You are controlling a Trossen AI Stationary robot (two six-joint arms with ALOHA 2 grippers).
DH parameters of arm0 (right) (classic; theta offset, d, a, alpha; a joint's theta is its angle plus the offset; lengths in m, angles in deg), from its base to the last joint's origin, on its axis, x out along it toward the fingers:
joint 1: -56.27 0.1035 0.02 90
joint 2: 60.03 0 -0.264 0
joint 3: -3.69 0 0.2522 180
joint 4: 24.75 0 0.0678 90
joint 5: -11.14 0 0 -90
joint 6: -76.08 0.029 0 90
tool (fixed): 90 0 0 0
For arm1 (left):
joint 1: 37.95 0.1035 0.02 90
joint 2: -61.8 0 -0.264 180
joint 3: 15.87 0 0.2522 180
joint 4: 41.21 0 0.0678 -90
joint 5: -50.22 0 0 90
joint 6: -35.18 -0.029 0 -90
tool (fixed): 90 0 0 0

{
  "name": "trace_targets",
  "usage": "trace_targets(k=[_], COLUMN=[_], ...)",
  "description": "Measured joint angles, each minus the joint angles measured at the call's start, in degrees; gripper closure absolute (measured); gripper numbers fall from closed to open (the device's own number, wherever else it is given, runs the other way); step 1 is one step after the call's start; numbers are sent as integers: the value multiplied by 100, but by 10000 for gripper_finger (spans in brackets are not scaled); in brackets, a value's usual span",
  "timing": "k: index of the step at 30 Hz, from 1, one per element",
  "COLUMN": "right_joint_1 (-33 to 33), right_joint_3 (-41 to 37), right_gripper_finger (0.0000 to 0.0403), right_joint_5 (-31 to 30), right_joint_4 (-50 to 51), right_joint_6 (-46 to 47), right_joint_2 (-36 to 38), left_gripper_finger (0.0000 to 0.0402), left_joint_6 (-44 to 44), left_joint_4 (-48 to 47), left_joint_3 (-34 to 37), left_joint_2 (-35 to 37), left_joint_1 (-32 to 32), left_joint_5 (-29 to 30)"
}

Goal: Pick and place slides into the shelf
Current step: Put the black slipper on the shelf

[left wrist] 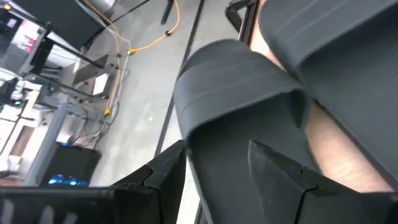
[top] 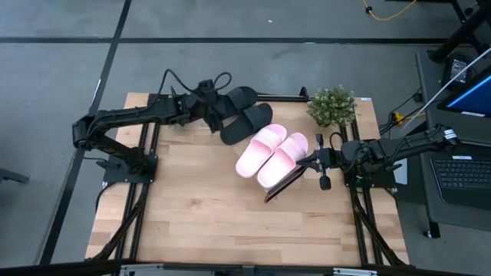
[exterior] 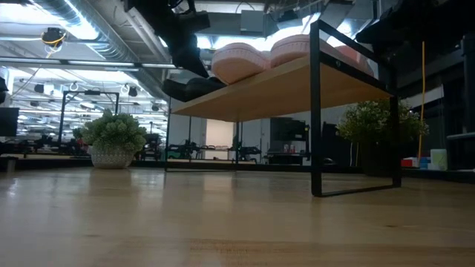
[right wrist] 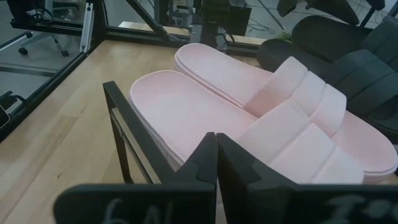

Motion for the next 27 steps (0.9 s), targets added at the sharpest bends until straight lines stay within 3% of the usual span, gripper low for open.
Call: trace_targets(k=[27], right_joint_1=[0], right_joint_3=[0], right_gripper_finger=[397], right_joint_5=[4], right_joint_4=[-53], right_joint_6=[28], right_joint_2=[6], left_gripper_finger=[237], left_joint_6=[-272], left_joint_4=[452], left_joint_3=[-7], left_joint_2=[-325], left_joint_1=[419], left_joint_5=[-560])
